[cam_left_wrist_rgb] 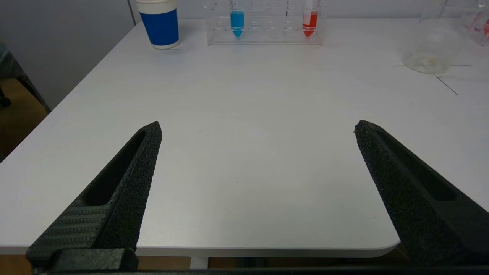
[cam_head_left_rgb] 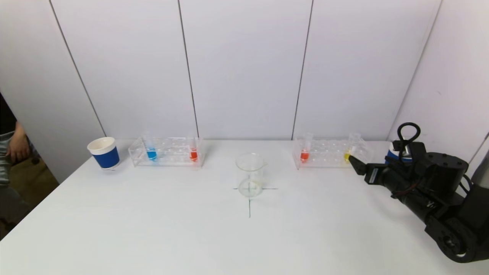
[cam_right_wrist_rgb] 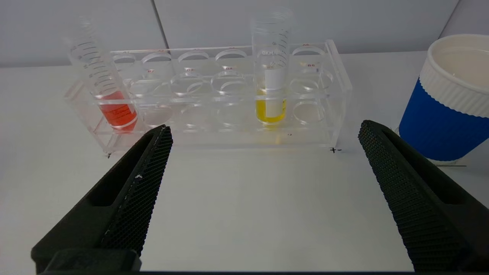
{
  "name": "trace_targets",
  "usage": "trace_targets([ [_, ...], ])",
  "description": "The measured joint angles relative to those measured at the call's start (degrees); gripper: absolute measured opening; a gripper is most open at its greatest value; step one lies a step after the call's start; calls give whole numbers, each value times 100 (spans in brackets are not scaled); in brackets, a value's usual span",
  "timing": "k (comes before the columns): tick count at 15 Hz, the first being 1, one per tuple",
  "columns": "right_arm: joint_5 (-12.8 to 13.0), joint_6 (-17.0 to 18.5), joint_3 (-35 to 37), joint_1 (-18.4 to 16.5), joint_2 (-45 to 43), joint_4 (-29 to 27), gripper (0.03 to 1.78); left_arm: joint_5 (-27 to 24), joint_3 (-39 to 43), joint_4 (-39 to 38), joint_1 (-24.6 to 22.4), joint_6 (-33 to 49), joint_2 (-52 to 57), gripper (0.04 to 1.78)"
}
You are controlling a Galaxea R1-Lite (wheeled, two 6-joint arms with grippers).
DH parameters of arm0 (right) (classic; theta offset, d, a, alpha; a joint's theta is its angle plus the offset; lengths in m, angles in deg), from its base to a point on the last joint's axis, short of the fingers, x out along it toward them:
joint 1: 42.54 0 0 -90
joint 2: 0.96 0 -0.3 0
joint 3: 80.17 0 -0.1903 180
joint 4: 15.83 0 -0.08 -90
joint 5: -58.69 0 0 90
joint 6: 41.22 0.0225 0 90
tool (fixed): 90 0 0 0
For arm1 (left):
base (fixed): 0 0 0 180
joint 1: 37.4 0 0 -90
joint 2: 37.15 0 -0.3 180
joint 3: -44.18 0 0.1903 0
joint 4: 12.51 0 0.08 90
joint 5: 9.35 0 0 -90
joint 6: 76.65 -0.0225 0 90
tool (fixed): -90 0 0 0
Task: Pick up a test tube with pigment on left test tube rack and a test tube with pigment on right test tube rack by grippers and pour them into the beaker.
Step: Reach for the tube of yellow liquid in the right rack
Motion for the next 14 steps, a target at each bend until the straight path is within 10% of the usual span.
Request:
trace_targets([
  [14, 139, -16, -1215, -50, 848, 0, 177, 0, 0, 0, 0, 0, 0, 176],
])
